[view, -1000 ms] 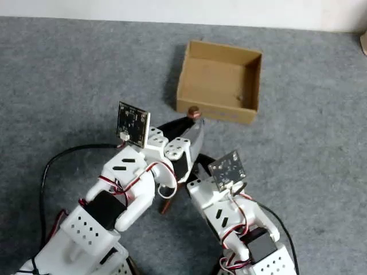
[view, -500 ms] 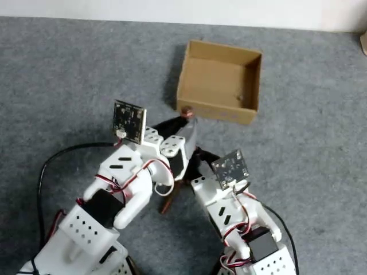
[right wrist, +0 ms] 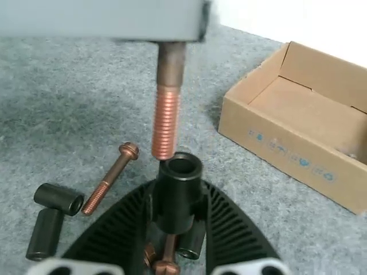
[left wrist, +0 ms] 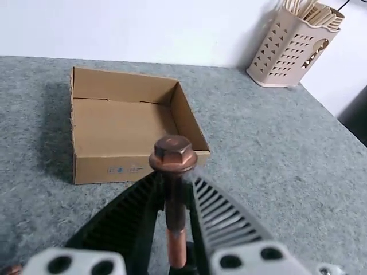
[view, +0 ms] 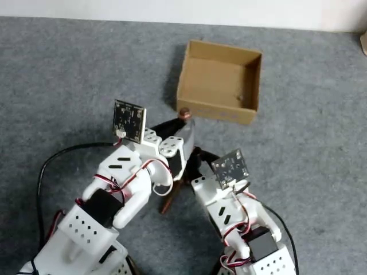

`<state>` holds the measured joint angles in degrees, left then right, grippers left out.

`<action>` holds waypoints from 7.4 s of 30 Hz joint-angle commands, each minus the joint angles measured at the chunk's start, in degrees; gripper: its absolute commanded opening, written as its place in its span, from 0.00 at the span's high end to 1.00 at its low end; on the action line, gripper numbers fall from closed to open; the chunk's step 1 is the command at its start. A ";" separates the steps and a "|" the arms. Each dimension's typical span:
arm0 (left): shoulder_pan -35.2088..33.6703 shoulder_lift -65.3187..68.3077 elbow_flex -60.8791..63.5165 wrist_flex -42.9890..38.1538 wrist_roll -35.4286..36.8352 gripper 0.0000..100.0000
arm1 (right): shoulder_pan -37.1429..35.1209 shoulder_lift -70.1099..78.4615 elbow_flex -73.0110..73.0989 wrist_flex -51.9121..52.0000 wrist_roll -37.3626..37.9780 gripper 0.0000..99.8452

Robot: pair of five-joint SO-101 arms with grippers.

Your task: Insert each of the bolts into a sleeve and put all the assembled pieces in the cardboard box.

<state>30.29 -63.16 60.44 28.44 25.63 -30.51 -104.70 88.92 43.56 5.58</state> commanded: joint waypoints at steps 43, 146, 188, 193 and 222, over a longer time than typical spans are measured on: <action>3.03 -0.48 -0.92 -3.52 0.09 0.99 | -1.01 -0.66 -0.66 0.48 -2.02 1.00; -8.40 -0.66 -3.47 15.12 -20.13 0.71 | 0.57 -0.66 -0.04 0.66 0.79 1.00; -35.74 37.76 -10.33 -0.09 -12.92 0.71 | 25.54 141.58 -147.74 28.53 5.89 1.00; -35.65 37.76 -10.33 -0.09 -13.01 0.71 | 26.33 163.12 -176.66 38.11 6.15 1.00; -35.30 37.76 -10.15 -0.18 -14.24 0.71 | 27.65 172.09 -191.60 46.37 6.15 0.68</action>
<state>-4.62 -25.27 50.68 29.41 12.44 -3.60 75.60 -94.20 93.93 11.03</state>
